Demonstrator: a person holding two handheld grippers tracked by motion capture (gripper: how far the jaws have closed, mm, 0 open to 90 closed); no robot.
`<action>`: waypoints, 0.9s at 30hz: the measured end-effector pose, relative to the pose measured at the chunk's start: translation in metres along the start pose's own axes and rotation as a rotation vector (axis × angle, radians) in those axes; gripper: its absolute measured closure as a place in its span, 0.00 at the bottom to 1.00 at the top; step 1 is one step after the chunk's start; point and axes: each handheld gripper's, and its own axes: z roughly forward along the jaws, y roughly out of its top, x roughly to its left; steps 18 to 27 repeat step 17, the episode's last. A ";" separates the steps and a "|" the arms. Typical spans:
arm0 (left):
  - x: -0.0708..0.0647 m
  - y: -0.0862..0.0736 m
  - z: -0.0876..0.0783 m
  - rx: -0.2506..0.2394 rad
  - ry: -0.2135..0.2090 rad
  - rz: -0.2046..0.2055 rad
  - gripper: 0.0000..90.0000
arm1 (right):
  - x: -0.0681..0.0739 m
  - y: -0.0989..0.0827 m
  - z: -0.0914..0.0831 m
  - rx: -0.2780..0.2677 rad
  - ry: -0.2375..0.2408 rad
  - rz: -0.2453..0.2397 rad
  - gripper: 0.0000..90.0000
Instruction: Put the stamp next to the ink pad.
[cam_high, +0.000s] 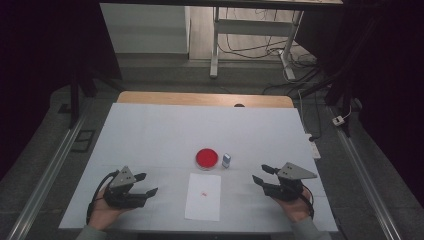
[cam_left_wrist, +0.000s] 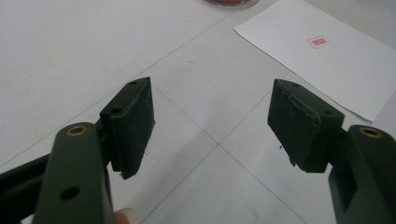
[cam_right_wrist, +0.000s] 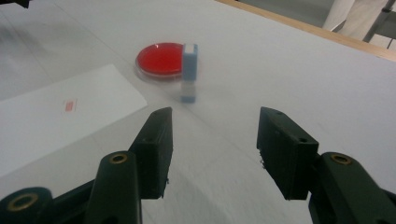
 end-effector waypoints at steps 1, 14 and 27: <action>0.000 0.000 0.000 -0.001 -0.002 0.000 0.35 | -0.001 -0.002 -0.003 0.001 -0.004 -0.002 0.51; 0.000 0.001 0.000 -0.001 -0.002 0.001 0.35 | -0.007 -0.014 -0.016 0.009 -0.008 -0.002 0.51; 0.000 0.000 0.000 -0.001 0.000 0.000 0.35 | -0.007 -0.014 -0.016 0.005 -0.005 0.000 0.51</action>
